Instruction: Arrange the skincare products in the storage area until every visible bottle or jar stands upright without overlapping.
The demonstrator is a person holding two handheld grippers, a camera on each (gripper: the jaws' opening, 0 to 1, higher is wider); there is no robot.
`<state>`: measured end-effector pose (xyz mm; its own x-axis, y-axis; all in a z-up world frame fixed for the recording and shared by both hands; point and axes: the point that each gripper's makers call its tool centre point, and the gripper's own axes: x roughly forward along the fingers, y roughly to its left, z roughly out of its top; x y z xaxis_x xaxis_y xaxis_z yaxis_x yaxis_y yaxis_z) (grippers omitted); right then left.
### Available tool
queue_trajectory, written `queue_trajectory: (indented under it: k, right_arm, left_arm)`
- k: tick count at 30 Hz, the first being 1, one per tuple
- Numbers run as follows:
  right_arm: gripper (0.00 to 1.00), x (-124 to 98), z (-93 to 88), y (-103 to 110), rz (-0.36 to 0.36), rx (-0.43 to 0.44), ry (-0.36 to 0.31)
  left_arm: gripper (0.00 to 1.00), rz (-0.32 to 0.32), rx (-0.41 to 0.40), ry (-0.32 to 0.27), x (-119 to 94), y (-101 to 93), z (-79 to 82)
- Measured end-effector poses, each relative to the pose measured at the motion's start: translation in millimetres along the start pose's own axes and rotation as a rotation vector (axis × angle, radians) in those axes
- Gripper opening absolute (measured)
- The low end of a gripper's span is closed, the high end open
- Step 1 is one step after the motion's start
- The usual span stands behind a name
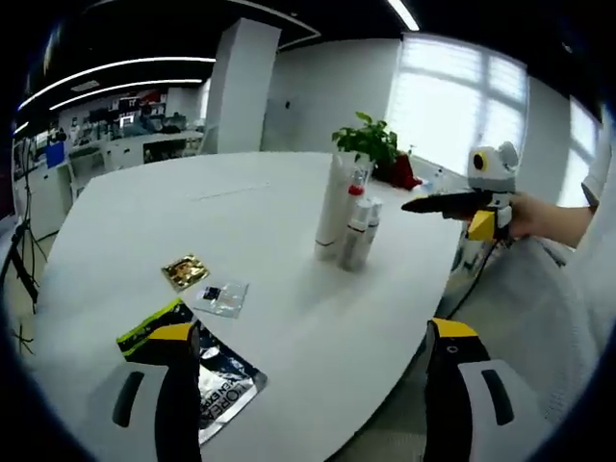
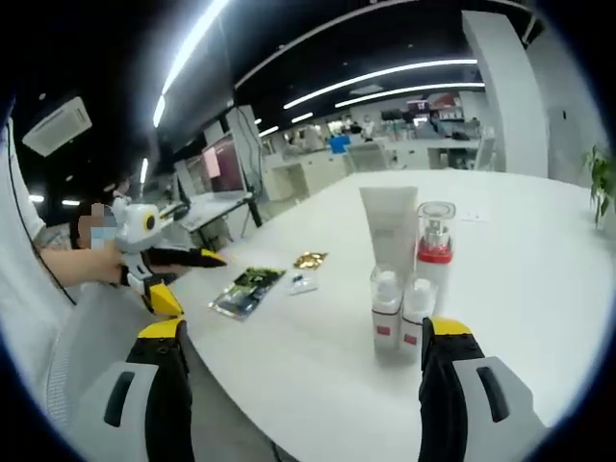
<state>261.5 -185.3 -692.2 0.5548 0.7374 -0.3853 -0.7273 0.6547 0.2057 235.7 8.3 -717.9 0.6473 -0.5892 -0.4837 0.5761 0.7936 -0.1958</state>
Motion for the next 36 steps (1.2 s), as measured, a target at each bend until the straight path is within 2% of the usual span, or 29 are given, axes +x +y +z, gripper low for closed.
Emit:
queue_trajectory:
  k: [4,10,14,21,23,26,28,32,36]
  right_arm:
    - [0.99,-3.2,-2.2,-1.9,-0.014,-0.008,0.000]
    - [0.99,-1.8,-8.2,-6.5,-0.043,-0.029,0.033]
    - [0.99,0.8,-13.2,-3.8,-0.037,-0.063,0.070]
    - [0.99,-1.5,-13.6,-5.9,-0.053,-0.062,0.072]
    - [0.99,-2.3,-13.6,-8.4,-0.060,-0.055,0.070]
    - [0.98,-2.1,-15.0,-8.4,-0.057,-0.048,0.073]
    - [0.98,-0.7,-16.9,-8.4,-0.052,-0.049,0.083]
    - [0.98,-0.1,-19.0,-7.7,-0.046,-0.048,0.092]
    - [0.98,0.3,-20.3,-8.3,-0.046,-0.042,0.096]
  left_arm:
    - [0.99,0.055,-0.034,-0.012,-9.9,7.7,1.1]
    - [0.99,0.133,-0.045,0.014,-13.1,26.2,-4.9]
    - [0.99,0.136,-0.054,0.016,-11.6,27.5,-6.4]
    - [0.99,0.120,-0.072,0.025,-9.5,26.5,-8.9]
    - [0.99,0.149,-0.132,0.044,-11.6,30.4,-15.3]
    - [0.99,0.219,-0.206,0.108,-16.5,51.6,-32.0]
    - [0.99,0.250,-0.243,0.114,-17.4,58.9,-36.4]
    - [0.99,0.330,-0.276,0.174,-16.0,80.5,-50.6]
    - [0.99,0.379,-0.329,0.225,-6.5,94.5,-60.0]
